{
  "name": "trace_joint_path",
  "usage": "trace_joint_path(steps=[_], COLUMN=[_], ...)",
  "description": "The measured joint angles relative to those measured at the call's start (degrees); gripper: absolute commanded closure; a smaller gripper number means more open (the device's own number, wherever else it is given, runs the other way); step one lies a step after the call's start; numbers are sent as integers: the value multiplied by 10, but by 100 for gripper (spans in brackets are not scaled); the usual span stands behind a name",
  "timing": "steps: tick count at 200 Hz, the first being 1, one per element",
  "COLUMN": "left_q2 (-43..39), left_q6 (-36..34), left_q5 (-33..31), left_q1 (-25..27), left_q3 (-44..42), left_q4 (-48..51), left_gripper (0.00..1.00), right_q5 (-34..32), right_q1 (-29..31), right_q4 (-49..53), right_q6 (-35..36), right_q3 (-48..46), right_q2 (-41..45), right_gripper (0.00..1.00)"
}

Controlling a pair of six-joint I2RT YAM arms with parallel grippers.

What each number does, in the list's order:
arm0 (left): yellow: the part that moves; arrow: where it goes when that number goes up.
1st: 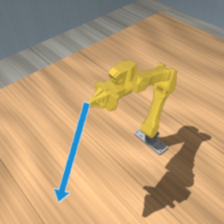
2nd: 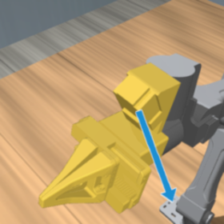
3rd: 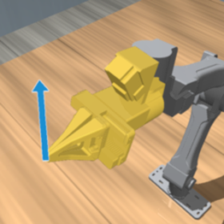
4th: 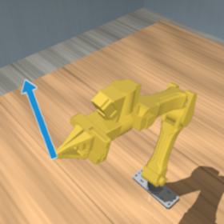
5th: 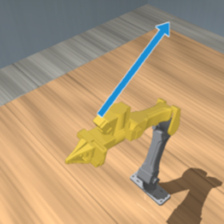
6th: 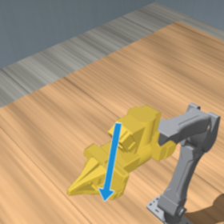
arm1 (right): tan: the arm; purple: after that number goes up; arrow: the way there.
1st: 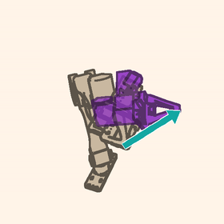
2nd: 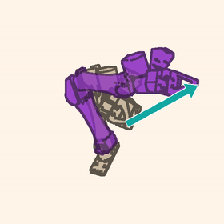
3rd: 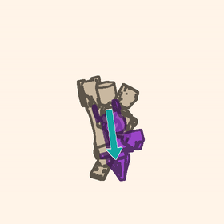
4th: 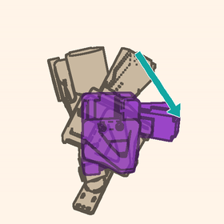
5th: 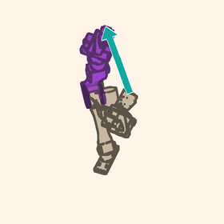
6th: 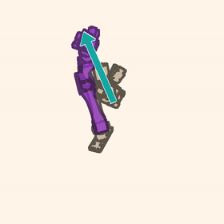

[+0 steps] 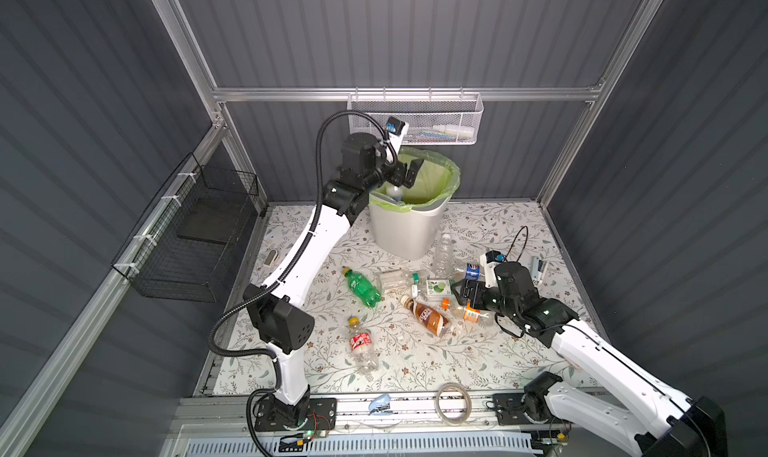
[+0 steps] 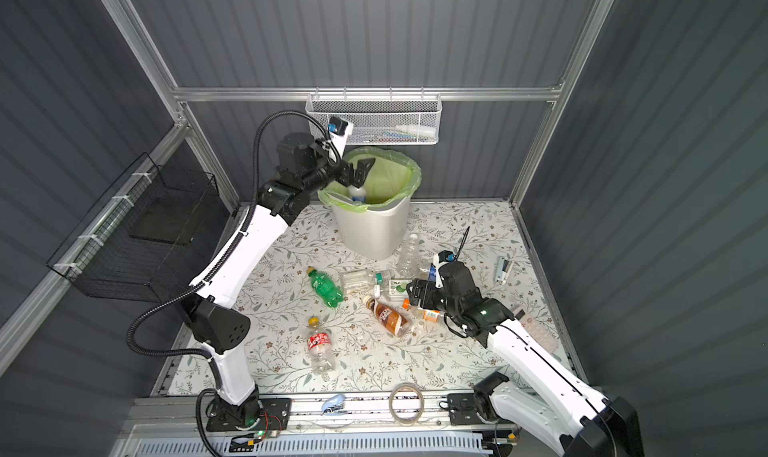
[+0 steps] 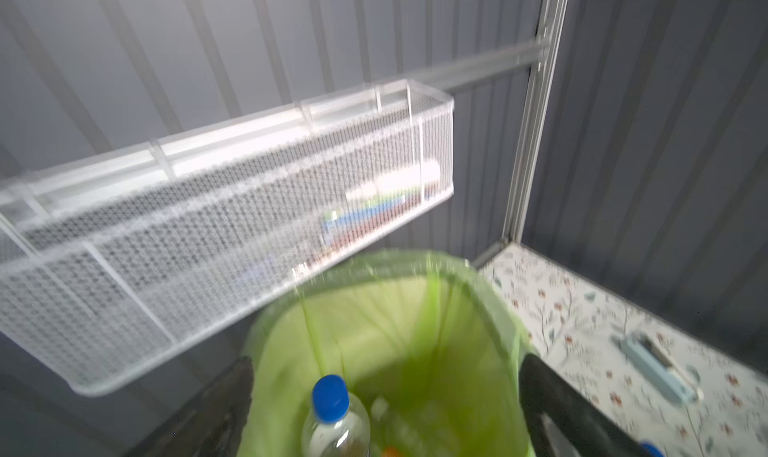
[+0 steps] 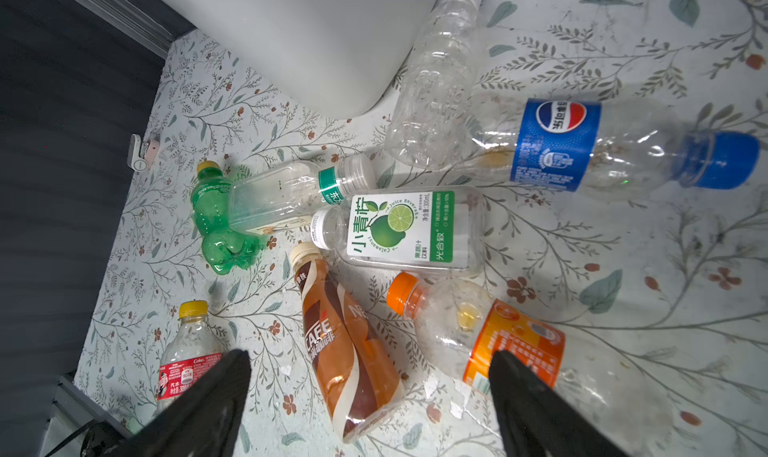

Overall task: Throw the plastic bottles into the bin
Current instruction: 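Lift the blue-capped bottle over the bin with the left gripper and release, then lower the right gripper onto the brown Nescafe bottle and grasp while left arm withdraws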

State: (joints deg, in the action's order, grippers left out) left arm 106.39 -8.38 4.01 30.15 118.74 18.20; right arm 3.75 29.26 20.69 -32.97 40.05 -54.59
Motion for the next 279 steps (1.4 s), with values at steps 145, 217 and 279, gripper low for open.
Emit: trace_joint_path(steps=[145, 217, 279], left_q2=[-334, -480, -499], left_q6=[39, 126, 156], left_q5=[-201, -288, -319], left_q1=[-20, -21, -21], left_q3=[-386, -582, -634], left_q4=[-64, -51, -31], left_gripper=[0, 0, 0], right_q5=[52, 18, -7], right_q1=[76, 149, 179], right_q4=[157, 171, 163], right_q6=[230, 279, 294], right_q3=[140, 199, 225], right_q2=[-172, -305, -385], right_gripper=[8, 9, 13])
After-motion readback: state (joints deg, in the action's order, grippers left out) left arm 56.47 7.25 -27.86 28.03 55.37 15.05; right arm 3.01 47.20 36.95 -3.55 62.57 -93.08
